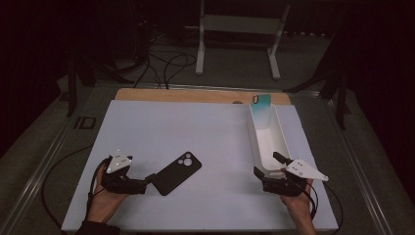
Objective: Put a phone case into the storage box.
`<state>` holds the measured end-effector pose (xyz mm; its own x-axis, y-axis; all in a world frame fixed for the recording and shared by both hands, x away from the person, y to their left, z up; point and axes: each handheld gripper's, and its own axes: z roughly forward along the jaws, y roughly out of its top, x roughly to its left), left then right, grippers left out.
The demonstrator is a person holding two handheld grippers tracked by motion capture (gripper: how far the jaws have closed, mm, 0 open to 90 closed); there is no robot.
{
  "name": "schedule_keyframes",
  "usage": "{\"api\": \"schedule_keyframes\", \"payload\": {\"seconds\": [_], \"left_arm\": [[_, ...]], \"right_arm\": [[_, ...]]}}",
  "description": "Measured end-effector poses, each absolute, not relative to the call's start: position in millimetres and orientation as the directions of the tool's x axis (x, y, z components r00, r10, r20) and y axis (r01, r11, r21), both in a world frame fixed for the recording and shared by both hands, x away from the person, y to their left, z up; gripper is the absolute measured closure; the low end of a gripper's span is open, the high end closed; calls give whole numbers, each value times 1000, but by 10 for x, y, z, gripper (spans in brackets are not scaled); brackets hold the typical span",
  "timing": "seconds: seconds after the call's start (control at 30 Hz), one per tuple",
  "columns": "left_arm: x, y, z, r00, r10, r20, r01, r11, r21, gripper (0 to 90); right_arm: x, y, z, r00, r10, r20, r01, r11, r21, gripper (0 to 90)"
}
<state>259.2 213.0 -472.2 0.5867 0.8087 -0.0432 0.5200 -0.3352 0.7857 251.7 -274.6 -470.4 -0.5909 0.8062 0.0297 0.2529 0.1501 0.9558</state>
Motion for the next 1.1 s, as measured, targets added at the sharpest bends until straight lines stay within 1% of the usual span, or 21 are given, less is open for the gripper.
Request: {"api": "schedule_keyframes", "payload": {"seconds": [0.1, 0.4, 0.47, 0.53, 0.83, 1.1], "left_arm": [[2640, 2057, -4753, 580, 814, -25, 542, -363, 758, 8], [2776, 1833, -4904, 619, 784, -49, 595, -426, 682, 12], [2800, 1779, -4935, 616, 787, -38, 608, -444, 659, 32], [2820, 1731, -4970, 627, 778, -52, 613, -451, 648, 39], [2877, 1530, -5072, 662, 749, -41, 623, -518, 586, 41], [2891, 1405, -5110, 690, 723, -23, 608, -562, 560, 44]], "right_arm": [[2520, -2751, -4704, -589, 808, 30, 252, 148, 956, 95], [2526, -2750, -4711, -587, 809, 31, 255, 148, 956, 95], [2527, -2748, -4712, -587, 809, 31, 255, 149, 956, 95], [2529, -2746, -4715, -586, 810, 31, 256, 149, 955, 95], [2532, -2744, -4719, -587, 809, 31, 259, 152, 954, 95], [2535, -2738, -4723, -591, 806, 33, 262, 152, 953, 95]]}}
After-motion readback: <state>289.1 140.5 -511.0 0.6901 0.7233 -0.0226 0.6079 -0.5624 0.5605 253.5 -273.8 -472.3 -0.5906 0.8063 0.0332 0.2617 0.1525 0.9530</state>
